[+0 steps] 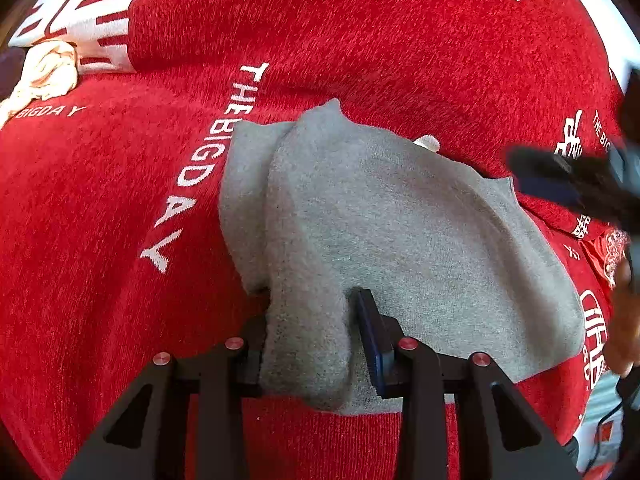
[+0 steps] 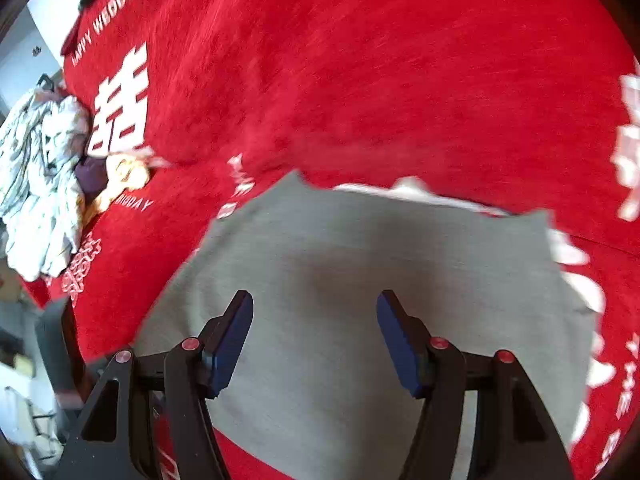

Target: Fold small clothes

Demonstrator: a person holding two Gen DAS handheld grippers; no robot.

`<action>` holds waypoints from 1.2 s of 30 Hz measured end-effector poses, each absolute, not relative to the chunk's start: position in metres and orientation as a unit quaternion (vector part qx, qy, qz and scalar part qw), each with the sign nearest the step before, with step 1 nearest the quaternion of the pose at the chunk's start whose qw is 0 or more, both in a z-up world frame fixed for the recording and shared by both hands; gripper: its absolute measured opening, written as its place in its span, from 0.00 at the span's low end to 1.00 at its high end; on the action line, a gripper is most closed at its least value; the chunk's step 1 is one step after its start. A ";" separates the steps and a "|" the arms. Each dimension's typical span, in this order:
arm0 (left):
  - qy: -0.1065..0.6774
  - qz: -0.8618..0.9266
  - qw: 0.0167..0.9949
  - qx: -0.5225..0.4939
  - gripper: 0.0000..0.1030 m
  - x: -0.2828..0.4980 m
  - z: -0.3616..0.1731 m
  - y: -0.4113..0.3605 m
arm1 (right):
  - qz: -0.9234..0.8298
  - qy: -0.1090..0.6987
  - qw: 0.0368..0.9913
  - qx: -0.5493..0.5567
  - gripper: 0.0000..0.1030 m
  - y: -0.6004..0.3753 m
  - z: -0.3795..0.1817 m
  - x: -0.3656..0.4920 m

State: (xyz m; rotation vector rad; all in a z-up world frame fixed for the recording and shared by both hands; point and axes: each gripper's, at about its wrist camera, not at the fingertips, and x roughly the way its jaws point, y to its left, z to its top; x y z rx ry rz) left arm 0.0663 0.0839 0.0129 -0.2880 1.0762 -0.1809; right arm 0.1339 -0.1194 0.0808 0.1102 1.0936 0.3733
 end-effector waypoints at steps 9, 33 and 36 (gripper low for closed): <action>0.496 -0.094 0.854 -0.126 0.27 0.059 0.017 0.083 | 0.223 0.583 0.780 -0.037 0.66 0.007 0.054 0.193; 0.396 -0.173 0.898 0.086 0.17 0.011 0.110 -0.115 | 0.269 0.529 0.802 0.074 0.12 -0.154 0.114 0.157; 0.401 -0.192 0.887 0.125 0.17 0.008 0.107 -0.166 | 0.267 0.503 0.814 0.113 0.12 -0.214 0.114 0.148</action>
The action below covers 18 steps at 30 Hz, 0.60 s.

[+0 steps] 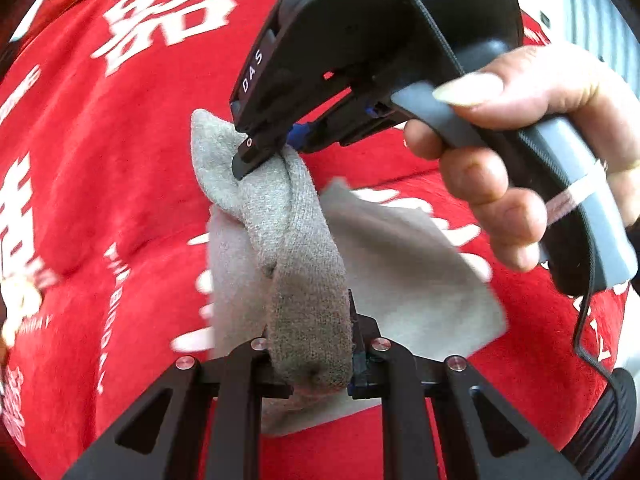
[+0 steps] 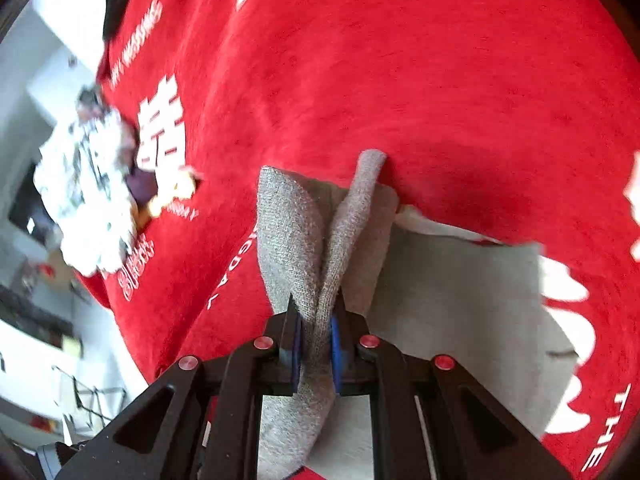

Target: Fold small clothes

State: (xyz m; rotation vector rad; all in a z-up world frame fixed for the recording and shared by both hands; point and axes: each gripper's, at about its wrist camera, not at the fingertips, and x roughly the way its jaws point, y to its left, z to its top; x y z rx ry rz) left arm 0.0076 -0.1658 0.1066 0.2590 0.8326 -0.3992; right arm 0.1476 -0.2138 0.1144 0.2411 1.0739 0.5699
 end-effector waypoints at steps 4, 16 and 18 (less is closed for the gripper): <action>0.420 -0.200 0.868 0.172 0.17 0.012 0.087 -0.219 | 0.249 0.496 0.811 0.183 0.12 -0.291 0.081 0.140; 0.440 -0.171 0.848 0.242 0.17 0.005 0.056 -0.275 | 0.262 0.460 0.786 0.319 0.12 -0.371 0.003 0.132; 0.448 -0.165 0.845 0.242 0.32 0.002 0.055 -0.280 | 0.256 0.461 0.777 0.344 0.13 -0.384 -0.006 0.130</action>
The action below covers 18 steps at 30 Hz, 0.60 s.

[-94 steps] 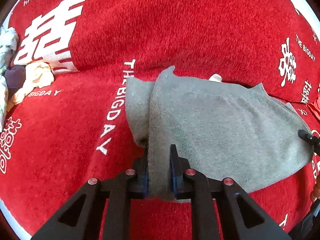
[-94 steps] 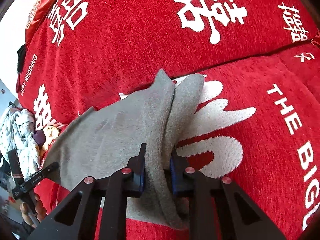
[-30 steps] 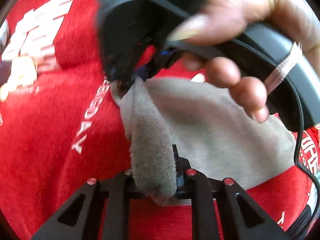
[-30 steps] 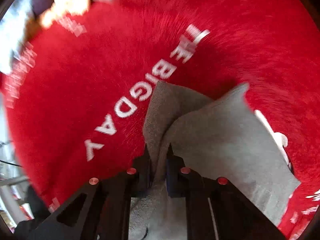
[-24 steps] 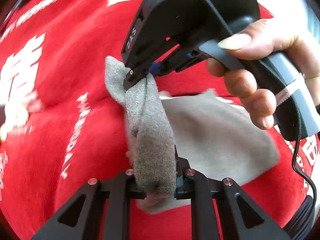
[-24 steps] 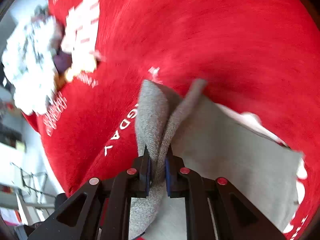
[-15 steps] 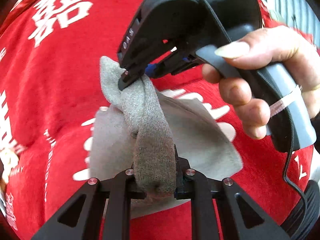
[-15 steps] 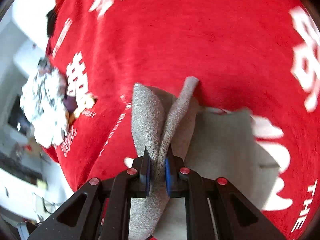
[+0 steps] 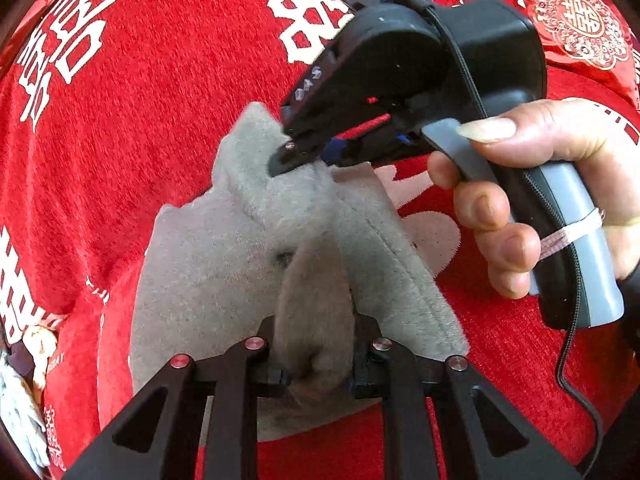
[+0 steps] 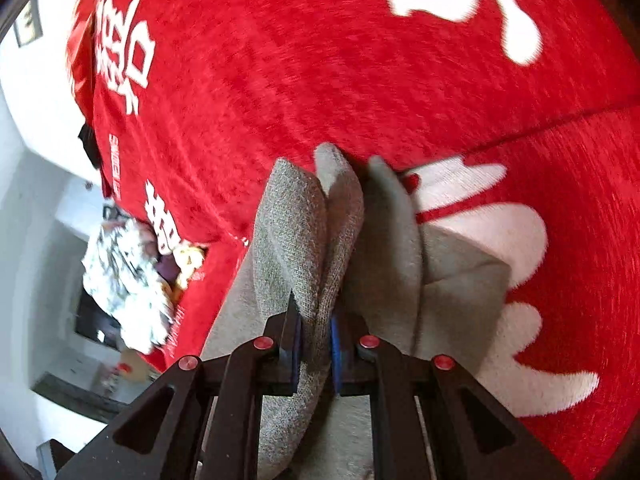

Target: Fold small clothes

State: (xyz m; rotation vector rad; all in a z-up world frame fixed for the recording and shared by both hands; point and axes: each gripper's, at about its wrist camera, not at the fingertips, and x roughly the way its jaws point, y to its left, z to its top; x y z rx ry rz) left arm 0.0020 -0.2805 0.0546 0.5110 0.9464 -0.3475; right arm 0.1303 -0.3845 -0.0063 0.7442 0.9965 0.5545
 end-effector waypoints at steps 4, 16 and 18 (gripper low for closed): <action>0.463 -0.172 0.834 0.245 0.54 -0.014 0.067 -0.272 | 0.204 0.485 0.777 0.347 0.21 -0.407 -0.012 0.124; 0.509 -0.111 0.853 -0.032 1.00 0.046 0.119 -0.101 | 0.254 0.532 0.766 0.256 0.67 -0.322 0.024 0.161; 0.538 -0.105 0.835 -0.046 1.00 0.067 0.098 -0.086 | 0.185 0.540 0.787 0.233 0.36 -0.345 0.010 0.155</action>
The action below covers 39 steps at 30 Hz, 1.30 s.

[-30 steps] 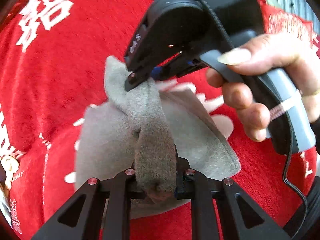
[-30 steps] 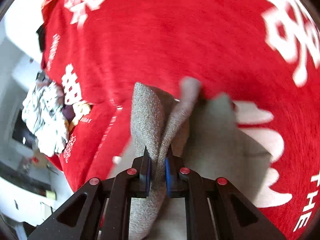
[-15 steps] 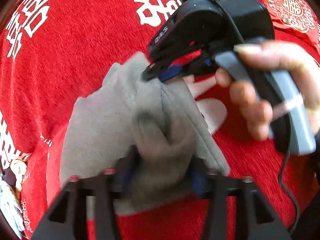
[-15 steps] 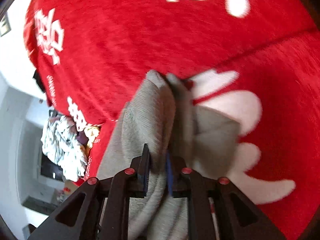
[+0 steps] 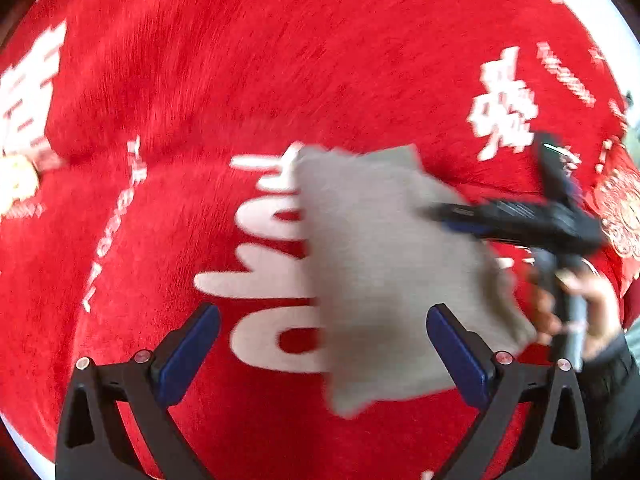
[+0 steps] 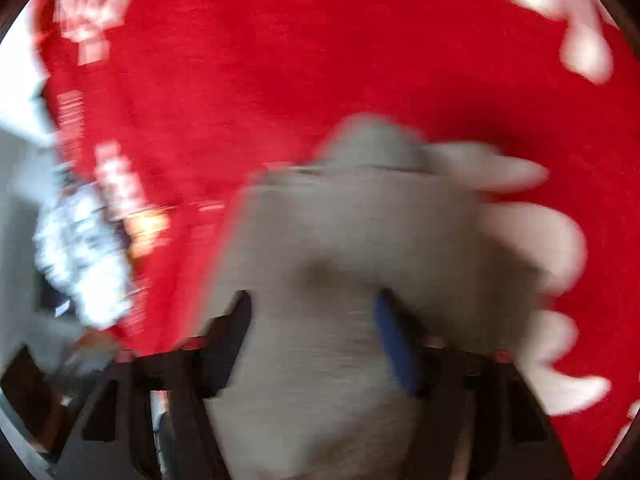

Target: Fold small clothes

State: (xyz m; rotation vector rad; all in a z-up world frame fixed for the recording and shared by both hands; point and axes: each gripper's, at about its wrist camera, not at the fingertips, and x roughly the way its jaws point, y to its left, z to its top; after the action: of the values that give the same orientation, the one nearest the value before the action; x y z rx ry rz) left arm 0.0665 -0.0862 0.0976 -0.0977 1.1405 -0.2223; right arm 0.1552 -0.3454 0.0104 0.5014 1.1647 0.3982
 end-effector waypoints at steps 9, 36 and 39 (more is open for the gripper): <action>0.619 -0.182 0.756 -0.116 1.00 0.122 0.027 -0.102 | 0.134 0.510 0.814 0.246 0.86 -0.394 0.041 0.080; 0.551 -0.198 0.811 -0.004 0.39 -0.033 0.090 -0.113 | 0.212 0.484 0.825 0.200 0.31 -0.298 0.066 -0.039; 0.548 -0.191 0.814 0.006 0.39 -0.058 0.083 -0.108 | 0.212 0.487 0.823 0.200 0.31 -0.292 0.056 -0.064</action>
State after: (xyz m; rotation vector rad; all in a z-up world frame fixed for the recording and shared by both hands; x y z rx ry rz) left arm -0.0579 -0.1080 0.0829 0.0120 1.1695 -0.4085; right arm -0.0638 -0.2918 0.0560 0.4245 1.0356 0.4510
